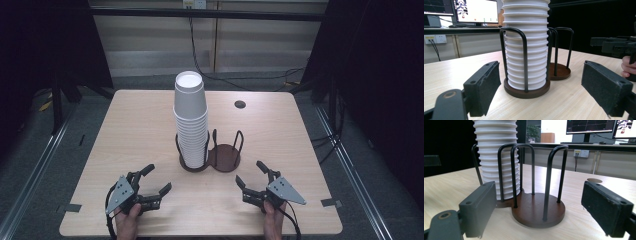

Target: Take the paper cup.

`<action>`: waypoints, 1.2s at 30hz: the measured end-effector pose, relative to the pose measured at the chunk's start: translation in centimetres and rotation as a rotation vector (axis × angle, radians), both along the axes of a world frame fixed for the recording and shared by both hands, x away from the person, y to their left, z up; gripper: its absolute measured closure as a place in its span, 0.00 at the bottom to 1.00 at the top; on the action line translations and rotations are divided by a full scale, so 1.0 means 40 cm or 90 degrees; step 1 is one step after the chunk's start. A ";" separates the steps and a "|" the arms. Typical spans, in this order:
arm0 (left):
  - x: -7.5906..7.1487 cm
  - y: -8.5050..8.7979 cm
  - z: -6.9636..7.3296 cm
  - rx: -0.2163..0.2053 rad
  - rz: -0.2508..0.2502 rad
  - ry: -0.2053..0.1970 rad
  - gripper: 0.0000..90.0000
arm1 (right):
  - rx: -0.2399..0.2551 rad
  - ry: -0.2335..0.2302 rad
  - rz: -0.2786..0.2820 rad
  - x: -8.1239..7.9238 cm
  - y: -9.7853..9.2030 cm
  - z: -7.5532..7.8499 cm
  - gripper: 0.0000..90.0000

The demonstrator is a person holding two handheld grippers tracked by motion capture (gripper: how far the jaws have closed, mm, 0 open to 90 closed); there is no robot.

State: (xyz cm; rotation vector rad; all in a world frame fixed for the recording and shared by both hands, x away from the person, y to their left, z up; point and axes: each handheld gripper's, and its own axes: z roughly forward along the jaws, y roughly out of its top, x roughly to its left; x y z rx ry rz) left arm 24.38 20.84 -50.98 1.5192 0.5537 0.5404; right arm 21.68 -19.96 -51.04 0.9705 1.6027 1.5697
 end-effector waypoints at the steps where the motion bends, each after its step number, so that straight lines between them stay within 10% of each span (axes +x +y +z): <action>1: 0.000 0.000 0.000 0.000 0.000 0.000 0.17 | 0.000 0.000 0.000 0.000 0.000 0.000 0.14; 15: 0.001 -0.001 -0.001 -0.007 0.005 0.006 0.17 | -0.006 0.034 -0.003 0.005 0.000 0.005 0.14; 36: 0.001 -0.001 -0.001 -0.007 0.001 0.006 0.17 | -0.016 0.059 0.102 0.031 0.035 0.064 0.20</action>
